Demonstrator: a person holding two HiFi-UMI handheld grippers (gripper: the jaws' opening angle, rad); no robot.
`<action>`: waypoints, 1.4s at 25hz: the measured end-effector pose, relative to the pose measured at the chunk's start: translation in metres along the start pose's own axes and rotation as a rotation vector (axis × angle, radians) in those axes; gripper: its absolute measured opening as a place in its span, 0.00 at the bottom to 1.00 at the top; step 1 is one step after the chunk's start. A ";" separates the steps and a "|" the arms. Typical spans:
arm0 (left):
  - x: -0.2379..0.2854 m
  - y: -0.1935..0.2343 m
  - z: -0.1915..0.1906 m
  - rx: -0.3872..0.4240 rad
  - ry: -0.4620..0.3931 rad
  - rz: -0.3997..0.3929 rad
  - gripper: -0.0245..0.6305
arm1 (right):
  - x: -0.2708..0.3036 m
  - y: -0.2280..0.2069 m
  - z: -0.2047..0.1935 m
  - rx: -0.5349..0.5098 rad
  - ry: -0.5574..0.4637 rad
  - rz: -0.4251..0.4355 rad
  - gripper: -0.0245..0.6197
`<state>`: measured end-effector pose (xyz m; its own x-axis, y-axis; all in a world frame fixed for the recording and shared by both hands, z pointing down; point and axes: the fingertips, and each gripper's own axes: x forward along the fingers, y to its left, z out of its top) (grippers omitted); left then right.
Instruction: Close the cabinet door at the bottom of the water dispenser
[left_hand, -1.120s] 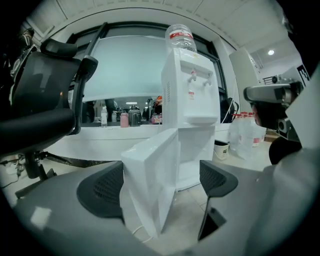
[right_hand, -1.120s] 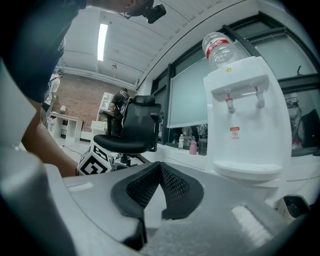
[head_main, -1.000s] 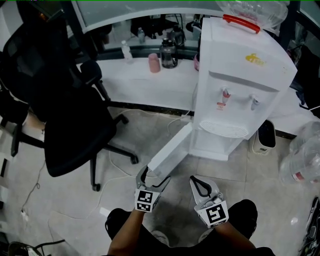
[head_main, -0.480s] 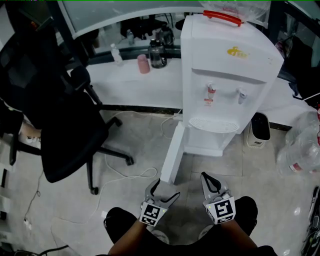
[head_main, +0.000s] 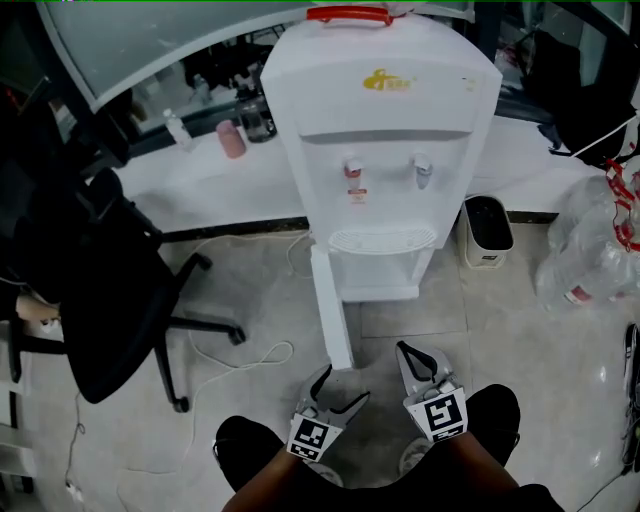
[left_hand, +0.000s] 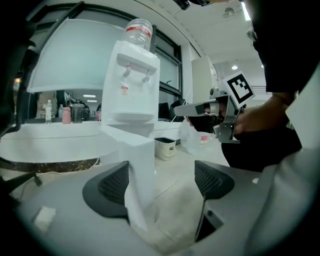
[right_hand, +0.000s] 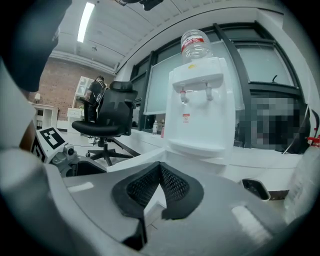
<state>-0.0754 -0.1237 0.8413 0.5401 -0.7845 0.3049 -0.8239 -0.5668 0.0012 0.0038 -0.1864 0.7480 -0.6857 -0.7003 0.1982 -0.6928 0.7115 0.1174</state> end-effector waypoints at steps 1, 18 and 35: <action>0.005 -0.003 0.001 -0.002 -0.003 -0.015 0.70 | -0.002 -0.005 -0.001 0.009 -0.001 -0.015 0.05; 0.079 -0.039 0.025 0.077 -0.013 -0.170 0.63 | -0.035 -0.062 -0.034 0.069 0.016 -0.164 0.05; 0.172 -0.049 0.059 0.106 -0.044 -0.168 0.54 | -0.054 -0.106 -0.046 0.150 -0.011 -0.243 0.05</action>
<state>0.0682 -0.2458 0.8372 0.6773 -0.6856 0.2668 -0.7002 -0.7121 -0.0521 0.1246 -0.2219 0.7701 -0.4974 -0.8504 0.1714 -0.8617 0.5071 0.0151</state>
